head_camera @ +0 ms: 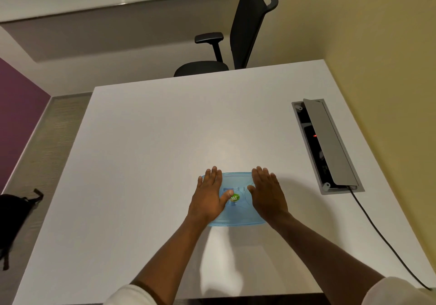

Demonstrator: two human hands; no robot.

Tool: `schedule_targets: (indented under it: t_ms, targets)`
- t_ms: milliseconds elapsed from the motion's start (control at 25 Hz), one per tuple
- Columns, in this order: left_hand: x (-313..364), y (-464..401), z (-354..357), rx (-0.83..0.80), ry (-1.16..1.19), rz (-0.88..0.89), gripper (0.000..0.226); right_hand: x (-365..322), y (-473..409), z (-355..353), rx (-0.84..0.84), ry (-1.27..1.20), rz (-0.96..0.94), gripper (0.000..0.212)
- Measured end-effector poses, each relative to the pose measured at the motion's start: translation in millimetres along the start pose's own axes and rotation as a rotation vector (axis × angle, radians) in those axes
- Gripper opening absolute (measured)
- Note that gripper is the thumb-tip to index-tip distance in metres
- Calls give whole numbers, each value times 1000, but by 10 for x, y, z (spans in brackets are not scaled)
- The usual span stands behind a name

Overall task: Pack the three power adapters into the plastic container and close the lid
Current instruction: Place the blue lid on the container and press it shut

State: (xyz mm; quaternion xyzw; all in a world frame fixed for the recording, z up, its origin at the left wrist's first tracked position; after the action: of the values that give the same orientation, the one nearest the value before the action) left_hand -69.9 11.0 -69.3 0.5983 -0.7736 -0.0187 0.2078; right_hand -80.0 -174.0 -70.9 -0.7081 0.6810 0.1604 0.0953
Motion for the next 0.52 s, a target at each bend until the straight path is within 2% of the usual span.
schedule_targets:
  t_ms: [120,240,360,520]
  targets:
    - [-60,-34,-64,91,126,-70,59,103,-70,-97,57,-256,163,42]
    - [-319,-89,-215,270,386,-319,36,324,-187,-195,116,-505,425,31]
    - [-565,-210,-191,181,631,-506,22,428,-270,-187,42,-635,514,17]
    - [-719,-238,-134,127,865,-561,14,489,-310,-157,-11,-696,573,13]
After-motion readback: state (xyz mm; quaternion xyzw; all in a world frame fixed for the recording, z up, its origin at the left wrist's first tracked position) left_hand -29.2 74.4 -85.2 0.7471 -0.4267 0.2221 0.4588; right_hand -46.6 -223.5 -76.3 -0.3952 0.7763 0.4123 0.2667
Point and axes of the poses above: each hand's wrist, its own y-axis away from the middle knuckle, its own z-axis out of the palm, x = y × z, the point moved 5 cm from there along -y, towards the middle knuckle, and after that the axes turned 2 degrees about -y, right-handed, at the moved point
